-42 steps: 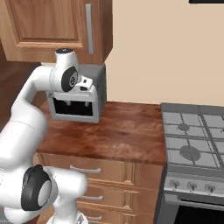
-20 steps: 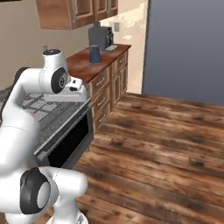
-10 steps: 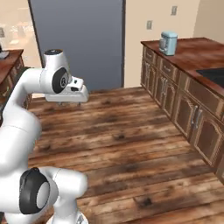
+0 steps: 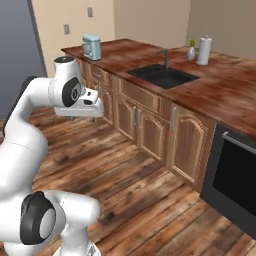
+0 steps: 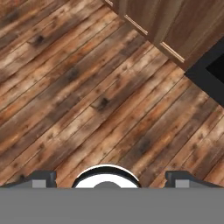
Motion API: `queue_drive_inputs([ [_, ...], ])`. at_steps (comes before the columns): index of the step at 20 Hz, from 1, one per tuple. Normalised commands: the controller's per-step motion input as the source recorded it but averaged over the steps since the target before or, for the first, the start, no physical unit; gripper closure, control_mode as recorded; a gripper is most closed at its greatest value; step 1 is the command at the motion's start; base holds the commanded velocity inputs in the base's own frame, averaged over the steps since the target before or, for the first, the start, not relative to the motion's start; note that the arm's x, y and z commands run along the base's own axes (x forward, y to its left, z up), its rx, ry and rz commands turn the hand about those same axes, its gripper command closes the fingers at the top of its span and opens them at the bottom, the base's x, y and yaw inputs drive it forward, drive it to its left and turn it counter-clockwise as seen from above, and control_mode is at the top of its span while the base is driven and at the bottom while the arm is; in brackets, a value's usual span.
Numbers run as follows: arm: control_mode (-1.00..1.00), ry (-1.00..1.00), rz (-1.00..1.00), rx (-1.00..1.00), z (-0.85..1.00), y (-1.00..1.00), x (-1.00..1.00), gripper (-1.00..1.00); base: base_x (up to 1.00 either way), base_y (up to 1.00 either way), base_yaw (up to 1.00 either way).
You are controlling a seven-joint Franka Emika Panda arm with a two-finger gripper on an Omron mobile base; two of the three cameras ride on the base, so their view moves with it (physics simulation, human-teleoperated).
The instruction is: Navigate to the stand mixer.
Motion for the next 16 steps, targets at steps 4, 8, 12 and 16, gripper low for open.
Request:
queue_drive_inputs([
  [4,1.00,0.00,0.00,0.00,0.00,0.00,0.00,-1.00,0.48,-0.24,-0.50],
  [8,1.00,0.00,0.00,0.00,0.00,0.00,0.00,-1.00,0.99,0.56,-0.41],
  [12,1.00,0.00,0.00,0.00,0.00,0.00,0.00,-1.00,1.00,0.91,-0.34],
  [16,1.00,0.00,0.00,0.00,0.00,0.00,0.00,-1.00,0.95,1.00,-0.19],
])
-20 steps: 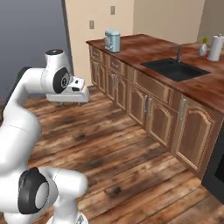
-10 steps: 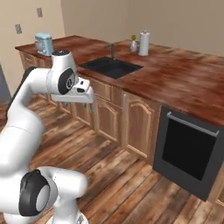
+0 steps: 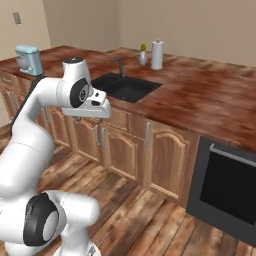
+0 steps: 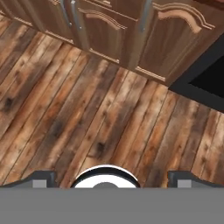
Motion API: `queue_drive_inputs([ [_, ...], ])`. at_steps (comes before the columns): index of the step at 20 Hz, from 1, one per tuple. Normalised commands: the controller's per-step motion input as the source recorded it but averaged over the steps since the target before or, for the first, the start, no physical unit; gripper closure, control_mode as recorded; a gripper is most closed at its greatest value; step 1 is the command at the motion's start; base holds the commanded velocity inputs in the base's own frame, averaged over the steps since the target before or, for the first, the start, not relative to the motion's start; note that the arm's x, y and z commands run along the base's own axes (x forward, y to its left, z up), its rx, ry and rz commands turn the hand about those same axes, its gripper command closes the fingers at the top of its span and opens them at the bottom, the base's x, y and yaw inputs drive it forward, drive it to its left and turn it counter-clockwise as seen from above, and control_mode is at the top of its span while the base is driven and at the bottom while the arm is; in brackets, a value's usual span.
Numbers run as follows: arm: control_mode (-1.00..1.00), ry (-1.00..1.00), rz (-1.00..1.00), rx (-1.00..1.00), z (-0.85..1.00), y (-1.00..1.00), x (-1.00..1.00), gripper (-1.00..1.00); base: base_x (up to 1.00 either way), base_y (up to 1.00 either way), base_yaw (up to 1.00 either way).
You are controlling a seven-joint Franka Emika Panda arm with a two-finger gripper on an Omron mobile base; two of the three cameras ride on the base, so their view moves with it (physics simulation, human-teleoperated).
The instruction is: Navigate to the stand mixer.
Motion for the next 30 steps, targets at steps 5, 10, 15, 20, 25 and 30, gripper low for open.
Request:
queue_drive_inputs([
  [5,1.00,0.00,0.00,0.00,0.00,0.00,0.00,-1.00,0.88,1.00,-0.11],
  [10,1.00,0.00,0.00,0.00,0.00,0.00,0.00,-1.00,0.88,1.00,-0.10],
  [15,1.00,0.00,0.00,0.00,0.00,0.00,0.00,-1.00,0.93,1.00,-0.11],
  [20,1.00,0.00,0.00,0.00,0.00,0.00,0.00,-1.00,0.97,1.00,-0.13],
  [25,1.00,0.00,0.00,0.00,0.00,0.00,0.00,-1.00,1.00,1.00,-0.15],
  [30,1.00,0.00,0.00,0.00,0.00,0.00,0.00,-1.00,1.00,1.00,-0.16],
])
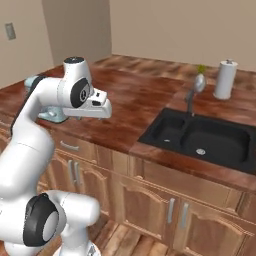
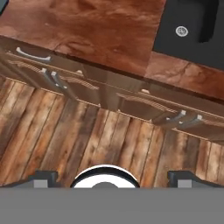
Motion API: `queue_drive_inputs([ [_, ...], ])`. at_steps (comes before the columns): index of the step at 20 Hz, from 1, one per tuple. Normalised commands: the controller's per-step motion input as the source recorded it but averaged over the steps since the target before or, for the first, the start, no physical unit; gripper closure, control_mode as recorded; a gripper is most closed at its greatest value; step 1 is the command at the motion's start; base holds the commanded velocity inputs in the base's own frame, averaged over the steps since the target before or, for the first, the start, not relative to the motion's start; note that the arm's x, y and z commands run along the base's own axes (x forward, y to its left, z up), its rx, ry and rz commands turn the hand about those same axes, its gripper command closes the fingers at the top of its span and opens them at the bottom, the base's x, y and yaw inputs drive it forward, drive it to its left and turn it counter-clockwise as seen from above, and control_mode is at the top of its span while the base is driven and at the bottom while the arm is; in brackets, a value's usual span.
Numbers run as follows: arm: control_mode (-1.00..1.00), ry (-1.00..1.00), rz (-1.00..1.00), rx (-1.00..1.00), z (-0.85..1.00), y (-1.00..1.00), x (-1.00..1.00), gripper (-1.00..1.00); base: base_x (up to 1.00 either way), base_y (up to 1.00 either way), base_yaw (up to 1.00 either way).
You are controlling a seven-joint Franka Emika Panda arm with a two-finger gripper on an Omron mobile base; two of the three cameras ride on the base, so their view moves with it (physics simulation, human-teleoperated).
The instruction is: Navigate to the stand mixer.
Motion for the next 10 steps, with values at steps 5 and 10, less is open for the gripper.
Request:
queue_drive_inputs([
  [5,1.00,0.00,0.00,0.00,0.00,0.00,0.00,-1.00,0.96,1.00,-0.16],
  [10,1.00,0.00,0.00,0.00,0.00,0.00,0.00,-1.00,0.75,1.00,-0.14],
])
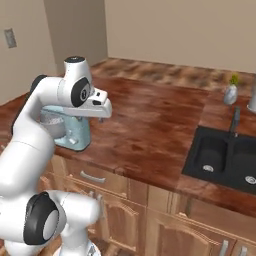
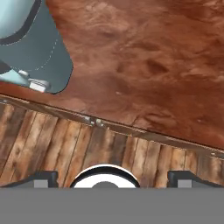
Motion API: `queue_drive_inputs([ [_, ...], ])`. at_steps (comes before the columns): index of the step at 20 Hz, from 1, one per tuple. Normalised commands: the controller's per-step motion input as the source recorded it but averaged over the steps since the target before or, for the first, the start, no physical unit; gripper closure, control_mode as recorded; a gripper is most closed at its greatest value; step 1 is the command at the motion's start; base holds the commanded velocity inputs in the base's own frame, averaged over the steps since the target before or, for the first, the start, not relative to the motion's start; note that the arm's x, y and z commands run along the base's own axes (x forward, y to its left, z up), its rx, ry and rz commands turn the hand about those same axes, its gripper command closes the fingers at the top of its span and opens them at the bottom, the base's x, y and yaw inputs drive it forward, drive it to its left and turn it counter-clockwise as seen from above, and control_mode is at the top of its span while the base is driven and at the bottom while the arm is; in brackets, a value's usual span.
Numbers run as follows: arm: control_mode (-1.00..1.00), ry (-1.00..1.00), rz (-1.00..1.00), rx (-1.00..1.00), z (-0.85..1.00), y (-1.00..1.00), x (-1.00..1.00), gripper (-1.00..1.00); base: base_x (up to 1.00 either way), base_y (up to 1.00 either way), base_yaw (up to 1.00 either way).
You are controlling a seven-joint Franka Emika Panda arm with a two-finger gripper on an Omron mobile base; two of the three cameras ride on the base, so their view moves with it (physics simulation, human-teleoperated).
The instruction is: Navigate to the stand mixer.
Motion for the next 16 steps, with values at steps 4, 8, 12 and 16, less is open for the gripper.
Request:
queue_drive_inputs([
  [4,1.00,0.00,0.00,0.00,0.00,0.00,0.00,-1.00,0.66,1.00,-0.12],
  [8,1.00,0.00,0.00,0.00,0.00,0.00,0.00,-1.00,0.53,0.99,-0.13],
  [12,1.00,0.00,0.00,0.00,0.00,0.00,0.00,-1.00,0.67,0.59,-0.14],
  [16,1.00,0.00,0.00,0.00,0.00,0.00,0.00,-1.00,0.53,0.00,-0.06],
])
